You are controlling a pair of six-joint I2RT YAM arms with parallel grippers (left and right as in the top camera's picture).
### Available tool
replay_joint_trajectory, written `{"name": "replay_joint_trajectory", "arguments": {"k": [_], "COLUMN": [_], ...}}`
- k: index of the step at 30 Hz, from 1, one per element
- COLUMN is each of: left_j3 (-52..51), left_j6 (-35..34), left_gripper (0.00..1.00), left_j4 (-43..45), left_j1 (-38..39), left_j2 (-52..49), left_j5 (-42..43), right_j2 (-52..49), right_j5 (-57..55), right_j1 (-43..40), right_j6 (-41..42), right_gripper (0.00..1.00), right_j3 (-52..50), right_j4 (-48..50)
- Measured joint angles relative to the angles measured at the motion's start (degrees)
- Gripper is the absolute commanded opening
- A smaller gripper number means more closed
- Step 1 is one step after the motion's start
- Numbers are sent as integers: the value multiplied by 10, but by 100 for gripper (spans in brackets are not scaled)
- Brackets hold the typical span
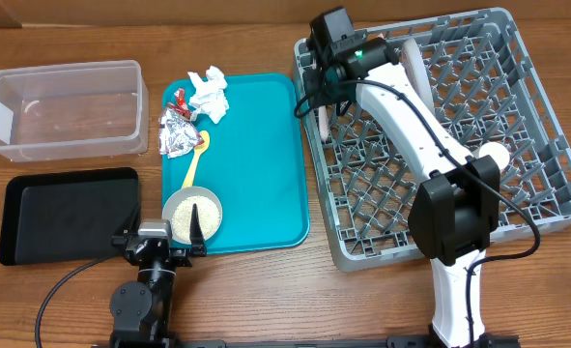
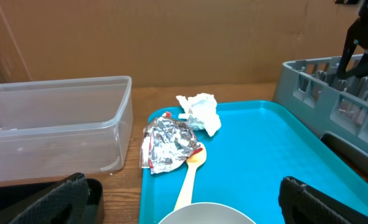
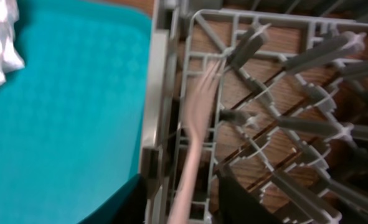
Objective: Sort waste into correct bins and load items into the dishwasher rack
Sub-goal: 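Carry the white fork to the rack's back left and release it, then move the right gripper back over the yellow spoon on the tray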
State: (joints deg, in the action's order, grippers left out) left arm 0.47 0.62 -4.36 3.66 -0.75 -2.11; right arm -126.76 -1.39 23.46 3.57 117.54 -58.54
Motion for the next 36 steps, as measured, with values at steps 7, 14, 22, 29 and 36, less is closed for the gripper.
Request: {"name": "replay_joint_trajectory", "arguments": {"k": [7, 14, 22, 29, 36], "left_j3": [0, 0, 0, 0, 0], "left_j6": [0, 0, 0, 0, 0], "left_gripper": [100, 100, 100, 100, 100], "left_j4": [0, 0, 0, 0, 0], "left_j1": [0, 0, 0, 0, 0], "left_j2": [0, 0, 0, 0, 0], "left_j5": [0, 0, 0, 0, 0], "right_j2": [0, 20, -20, -99, -111], "right_j5": [26, 150, 188, 192, 192], "right_j1": [3, 57, 191, 237, 242], "right_j6": [-14, 16, 26, 29, 26], "right_gripper": [42, 22, 20, 12, 9], "right_j3": [-1, 6, 7, 7, 7], "right_j4": [0, 47, 146, 200, 248]}}
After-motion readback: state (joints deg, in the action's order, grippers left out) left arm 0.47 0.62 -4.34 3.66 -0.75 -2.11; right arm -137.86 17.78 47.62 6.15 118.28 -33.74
